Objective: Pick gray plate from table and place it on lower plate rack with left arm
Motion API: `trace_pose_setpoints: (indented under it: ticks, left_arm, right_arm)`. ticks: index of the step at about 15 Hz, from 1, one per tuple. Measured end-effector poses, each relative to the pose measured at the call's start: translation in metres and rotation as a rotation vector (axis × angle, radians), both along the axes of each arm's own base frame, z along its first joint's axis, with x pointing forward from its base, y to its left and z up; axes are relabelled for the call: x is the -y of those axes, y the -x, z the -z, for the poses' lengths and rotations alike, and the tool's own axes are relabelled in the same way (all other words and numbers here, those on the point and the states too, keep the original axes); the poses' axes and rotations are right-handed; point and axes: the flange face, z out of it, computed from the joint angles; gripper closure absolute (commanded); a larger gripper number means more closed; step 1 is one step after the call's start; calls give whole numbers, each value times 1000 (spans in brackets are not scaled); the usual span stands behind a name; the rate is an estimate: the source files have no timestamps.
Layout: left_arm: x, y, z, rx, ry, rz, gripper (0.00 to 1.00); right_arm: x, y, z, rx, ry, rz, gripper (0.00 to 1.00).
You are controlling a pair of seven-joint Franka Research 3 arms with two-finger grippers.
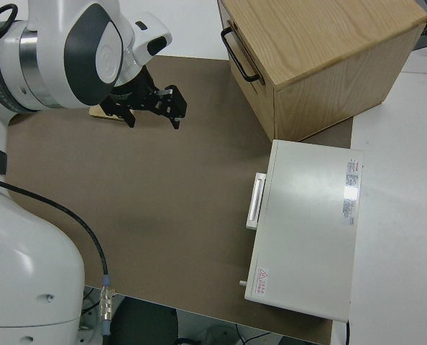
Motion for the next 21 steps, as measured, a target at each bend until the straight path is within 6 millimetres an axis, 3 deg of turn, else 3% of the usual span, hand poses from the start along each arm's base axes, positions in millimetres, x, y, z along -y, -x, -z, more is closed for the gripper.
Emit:
trace_pose_setpoints:
  ticks: [6, 12, 21]
  left_arm:
    - [1, 3, 4, -20, -66, -55, 1000]
    - [10, -1, 46, -73, -253, -123, 1000]
    - [8, -13, 63, -69, -259, -153, 1000]
  right_arm:
    - [0, 0, 0, 0, 0, 0, 11]
    - [0, 0, 0, 0, 0, 0, 11]
    - [0, 0, 0, 0, 0, 0, 11]
